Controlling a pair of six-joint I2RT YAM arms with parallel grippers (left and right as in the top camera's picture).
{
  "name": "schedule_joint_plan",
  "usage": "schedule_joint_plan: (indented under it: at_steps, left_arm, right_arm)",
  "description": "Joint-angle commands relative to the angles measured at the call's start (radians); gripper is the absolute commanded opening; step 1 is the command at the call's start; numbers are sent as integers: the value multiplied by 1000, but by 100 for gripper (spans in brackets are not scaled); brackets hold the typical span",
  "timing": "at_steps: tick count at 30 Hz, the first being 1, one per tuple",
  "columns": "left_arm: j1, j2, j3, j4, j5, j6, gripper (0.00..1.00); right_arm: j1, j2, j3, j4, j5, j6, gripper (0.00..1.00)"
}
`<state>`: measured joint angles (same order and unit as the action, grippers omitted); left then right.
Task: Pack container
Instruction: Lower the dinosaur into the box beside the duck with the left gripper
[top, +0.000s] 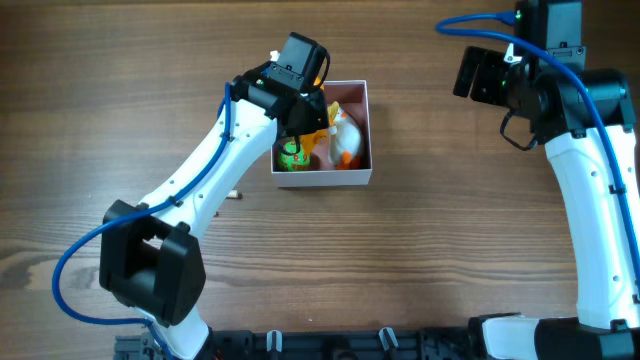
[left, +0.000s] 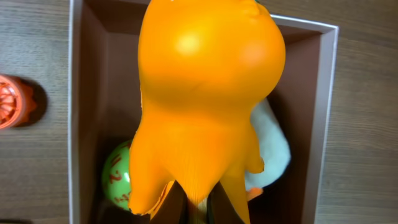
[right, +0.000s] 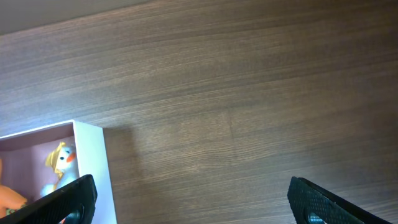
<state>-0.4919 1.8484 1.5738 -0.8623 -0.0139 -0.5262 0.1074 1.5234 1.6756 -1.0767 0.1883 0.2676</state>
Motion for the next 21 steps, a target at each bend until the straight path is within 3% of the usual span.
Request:
schedule_joint_plan:
  at_steps: [1, 10, 13, 15, 20, 21]
  left_arm:
    - [-3, -2, 1, -17, -33, -2, 4]
    - [-10, -1, 1, -19, -29, -3, 5]
    - [-15, -1, 1, -20, -29, -2, 14]
    - [-15, -1, 1, -20, -29, -2, 25]
    - [-15, -1, 1, -20, -29, -2, 26]
    - [-15, -1, 1, -20, -29, -2, 30]
  right_arm:
    - [0, 6, 0, 3, 14, -5, 100]
    - [0, 6, 0, 3, 14, -6, 100]
    - [0, 6, 0, 3, 14, -5, 100]
    - [0, 6, 0, 3, 14, -5, 100]
    - [0, 6, 0, 3, 14, -6, 100]
    - [0, 6, 0, 3, 14, -5, 100]
